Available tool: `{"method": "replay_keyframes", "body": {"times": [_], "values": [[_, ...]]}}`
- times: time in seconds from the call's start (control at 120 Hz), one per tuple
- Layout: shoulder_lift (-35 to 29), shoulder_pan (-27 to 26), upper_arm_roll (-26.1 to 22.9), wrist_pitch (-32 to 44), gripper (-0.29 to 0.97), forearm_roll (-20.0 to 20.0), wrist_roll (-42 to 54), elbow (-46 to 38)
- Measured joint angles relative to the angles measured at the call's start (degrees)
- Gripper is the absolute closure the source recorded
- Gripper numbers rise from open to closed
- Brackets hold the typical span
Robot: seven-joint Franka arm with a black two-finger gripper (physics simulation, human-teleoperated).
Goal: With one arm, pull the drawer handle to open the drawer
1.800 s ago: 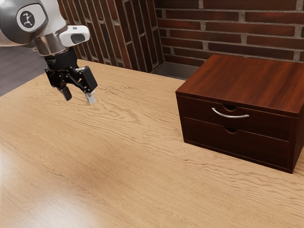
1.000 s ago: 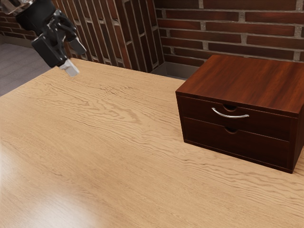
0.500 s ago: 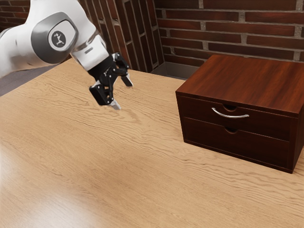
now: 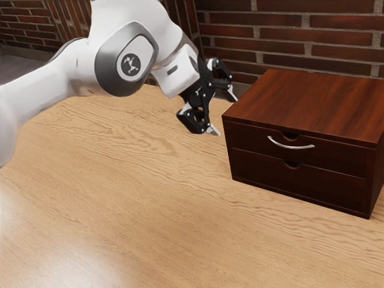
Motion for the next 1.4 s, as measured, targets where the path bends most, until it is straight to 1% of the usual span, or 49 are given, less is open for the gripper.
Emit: {"method": "replay_keyframes", "body": {"times": [0.083,0.192,0.292,0.375,0.467,0.642,0.883,1.092,1.233,1.4], "values": [[0.5,-0.4,0.0,1.4,0.15,0.2,-1.1,0.0],[1.2,-2.3,0.0,2.6,0.2,0.4,-2.8,0.0],[3.3,-4.0,0.0,3.9,0.24,0.5,-4.4,0.2],[6.2,-5.0,0.0,4.7,0.29,0.5,-5.5,2.5],[7.6,-5.4,0.0,5.2,0.33,0.5,-6.6,3.4],[8.9,-6.5,0.0,5.9,0.36,0.6,-8.4,3.5],[9.7,-7.9,0.0,7.2,0.39,2.4,-10.4,3.3],[11.5,-8.0,0.0,9.4,0.43,3.5,-11.5,3.5],[12.5,-8.0,0.0,10.3,0.48,3.8,-12.0,3.7],[14.2,-8.0,0.1,10.9,0.5,3.9,-12.3,5.3]]}}
